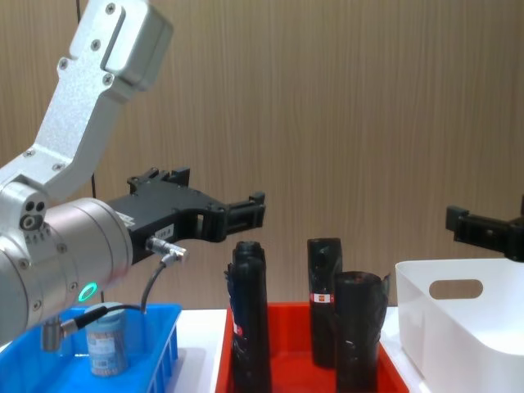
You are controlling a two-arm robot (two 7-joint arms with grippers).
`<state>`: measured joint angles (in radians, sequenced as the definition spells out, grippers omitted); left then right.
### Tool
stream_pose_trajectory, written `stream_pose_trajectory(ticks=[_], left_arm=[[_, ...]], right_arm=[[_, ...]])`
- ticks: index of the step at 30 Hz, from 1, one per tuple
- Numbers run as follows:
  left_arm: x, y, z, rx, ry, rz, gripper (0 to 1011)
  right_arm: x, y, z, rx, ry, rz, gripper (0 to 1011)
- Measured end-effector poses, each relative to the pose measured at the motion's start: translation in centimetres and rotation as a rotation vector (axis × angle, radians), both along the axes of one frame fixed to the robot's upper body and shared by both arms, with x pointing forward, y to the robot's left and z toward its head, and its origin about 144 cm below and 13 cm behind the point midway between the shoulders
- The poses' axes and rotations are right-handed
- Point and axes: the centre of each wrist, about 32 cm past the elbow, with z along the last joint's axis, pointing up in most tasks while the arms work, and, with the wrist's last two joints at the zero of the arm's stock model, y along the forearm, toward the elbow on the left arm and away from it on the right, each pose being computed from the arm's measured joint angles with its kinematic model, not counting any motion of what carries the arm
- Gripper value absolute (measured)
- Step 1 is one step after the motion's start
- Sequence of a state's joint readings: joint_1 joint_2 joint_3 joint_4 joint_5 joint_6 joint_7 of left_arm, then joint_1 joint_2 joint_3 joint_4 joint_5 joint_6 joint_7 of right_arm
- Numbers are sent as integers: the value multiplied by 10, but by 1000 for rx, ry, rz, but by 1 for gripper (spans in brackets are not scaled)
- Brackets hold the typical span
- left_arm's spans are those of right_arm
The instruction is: Pick the cotton swabs from the blue box and place them into the white box.
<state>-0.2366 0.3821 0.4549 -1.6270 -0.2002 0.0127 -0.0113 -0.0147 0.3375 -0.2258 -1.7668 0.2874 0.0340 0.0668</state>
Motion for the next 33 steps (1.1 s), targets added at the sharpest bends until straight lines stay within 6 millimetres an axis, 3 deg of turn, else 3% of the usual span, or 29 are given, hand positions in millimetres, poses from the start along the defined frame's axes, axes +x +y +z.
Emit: stream_pose_trajectory(ticks=[18,33], left_arm=[[0,0,0,0,-1,1,1004],[0,0,0,0,1,2,1004]], right_arm=[[1,-1,1,1,20,6,1001],[12,-4,8,-17,139,82,1002]])
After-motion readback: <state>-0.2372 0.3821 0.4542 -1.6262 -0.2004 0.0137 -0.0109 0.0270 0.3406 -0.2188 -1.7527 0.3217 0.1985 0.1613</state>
